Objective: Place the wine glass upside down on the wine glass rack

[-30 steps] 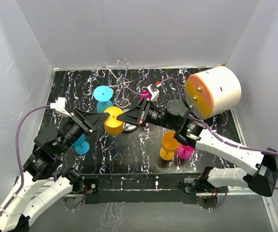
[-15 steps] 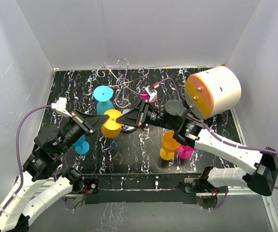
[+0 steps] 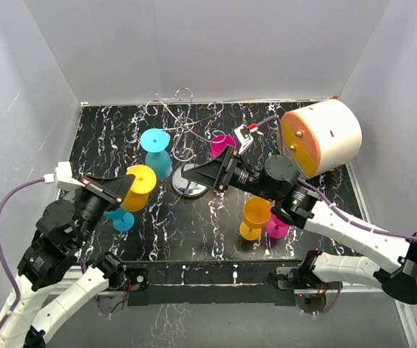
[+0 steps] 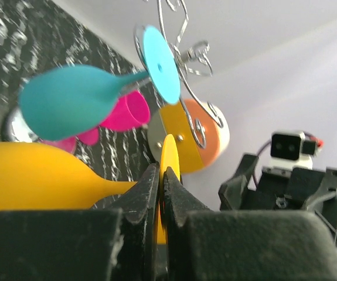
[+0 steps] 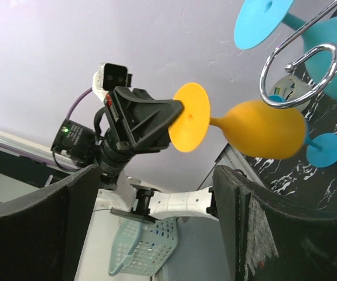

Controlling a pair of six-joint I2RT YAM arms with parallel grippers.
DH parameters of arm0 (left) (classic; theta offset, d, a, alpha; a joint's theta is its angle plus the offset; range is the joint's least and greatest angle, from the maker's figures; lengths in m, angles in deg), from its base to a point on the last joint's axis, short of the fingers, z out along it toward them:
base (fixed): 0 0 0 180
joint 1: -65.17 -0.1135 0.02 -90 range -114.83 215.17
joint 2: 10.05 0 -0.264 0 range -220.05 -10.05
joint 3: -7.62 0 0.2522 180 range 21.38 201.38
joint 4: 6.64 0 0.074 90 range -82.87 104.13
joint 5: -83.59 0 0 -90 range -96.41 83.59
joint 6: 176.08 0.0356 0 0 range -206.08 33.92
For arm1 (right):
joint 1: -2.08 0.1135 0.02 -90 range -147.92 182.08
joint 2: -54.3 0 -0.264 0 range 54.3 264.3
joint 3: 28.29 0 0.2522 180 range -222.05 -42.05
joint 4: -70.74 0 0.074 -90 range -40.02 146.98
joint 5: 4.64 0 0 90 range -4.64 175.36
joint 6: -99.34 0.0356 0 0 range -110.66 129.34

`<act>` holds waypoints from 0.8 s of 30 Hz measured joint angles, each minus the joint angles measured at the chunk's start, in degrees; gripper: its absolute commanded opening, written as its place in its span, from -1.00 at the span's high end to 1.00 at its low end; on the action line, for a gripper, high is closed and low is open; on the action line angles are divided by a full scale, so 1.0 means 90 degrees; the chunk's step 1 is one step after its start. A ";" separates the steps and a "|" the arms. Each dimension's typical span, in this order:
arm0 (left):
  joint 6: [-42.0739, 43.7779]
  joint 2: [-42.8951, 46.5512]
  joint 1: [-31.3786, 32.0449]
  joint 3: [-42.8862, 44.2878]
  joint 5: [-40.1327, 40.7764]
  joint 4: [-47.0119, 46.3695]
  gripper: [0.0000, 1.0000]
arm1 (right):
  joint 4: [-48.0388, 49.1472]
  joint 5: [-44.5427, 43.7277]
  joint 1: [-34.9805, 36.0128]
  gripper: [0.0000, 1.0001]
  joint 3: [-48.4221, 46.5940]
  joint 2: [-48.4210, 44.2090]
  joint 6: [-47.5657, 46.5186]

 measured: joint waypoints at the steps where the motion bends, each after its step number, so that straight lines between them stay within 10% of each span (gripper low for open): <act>1: 0.0049 0.0017 0.0000 0.0092 0.0240 0.0117 1.00 | -0.0005 -0.0051 0.0000 -0.55 0.0036 -0.0049 -0.0090; 24: 0.1326 -0.0780 -0.0002 0.0607 0.2873 -0.1010 1.00 | 0.0117 -0.0328 0.0000 -0.56 0.0471 -0.0896 -0.1122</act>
